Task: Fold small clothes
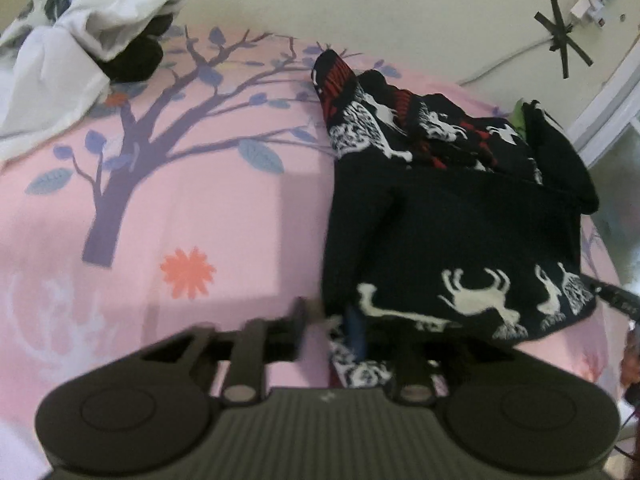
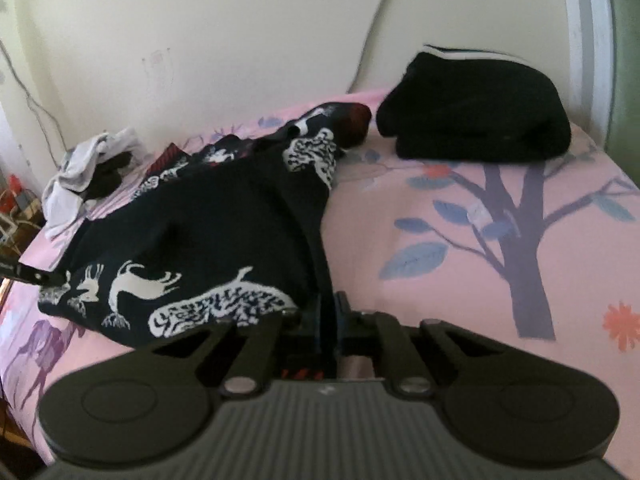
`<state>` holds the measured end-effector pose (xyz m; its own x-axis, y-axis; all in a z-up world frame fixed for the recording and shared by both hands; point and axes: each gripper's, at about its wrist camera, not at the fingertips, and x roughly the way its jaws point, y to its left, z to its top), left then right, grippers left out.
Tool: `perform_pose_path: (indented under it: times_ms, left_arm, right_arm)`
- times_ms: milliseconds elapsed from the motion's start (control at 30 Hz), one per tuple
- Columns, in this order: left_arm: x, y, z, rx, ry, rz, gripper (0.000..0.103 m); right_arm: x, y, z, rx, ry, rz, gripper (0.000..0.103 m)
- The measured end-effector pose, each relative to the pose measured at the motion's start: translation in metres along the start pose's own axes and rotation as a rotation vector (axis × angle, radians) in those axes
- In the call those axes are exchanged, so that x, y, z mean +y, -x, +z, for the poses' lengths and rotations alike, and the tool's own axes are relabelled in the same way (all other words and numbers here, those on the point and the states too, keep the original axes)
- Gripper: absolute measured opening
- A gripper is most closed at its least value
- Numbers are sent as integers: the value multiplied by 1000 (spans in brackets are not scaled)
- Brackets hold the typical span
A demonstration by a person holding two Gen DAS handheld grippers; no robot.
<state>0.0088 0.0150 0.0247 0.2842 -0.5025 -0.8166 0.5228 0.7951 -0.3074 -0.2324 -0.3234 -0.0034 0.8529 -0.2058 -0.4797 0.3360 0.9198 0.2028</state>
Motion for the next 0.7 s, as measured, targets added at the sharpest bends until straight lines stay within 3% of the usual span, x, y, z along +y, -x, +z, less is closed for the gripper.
perform_pose_path:
  times_ms: [67, 200, 267, 367, 467, 567, 700]
  left_arm:
    - [-4, 9, 17, -44, -29, 20, 31]
    - [-23, 28, 75, -222, -132, 83, 44]
    - [-36, 17, 113, -254, -167, 71, 48]
    - [-56, -28, 169, -234, -199, 80, 50]
    - [-71, -87, 214, -183, -189, 114, 52]
    - [-76, -141, 239, -104, -167, 117, 55]
    - [-66, -186, 247, -25, -129, 103, 63]
  right_arm:
    - [-5, 1, 17, -10, 5, 5, 11]
    - [-7, 10, 77, -149, 42, 21, 43]
    - [-3, -1, 115, -196, 76, 60, 50]
    - [2, -43, 166, -175, 68, 117, 50]
    - [9, -106, 204, -99, 58, 155, 50]
    - [12, -172, 225, -9, 36, 153, 51]
    - [11, -247, 233, 116, 7, 169, 53]
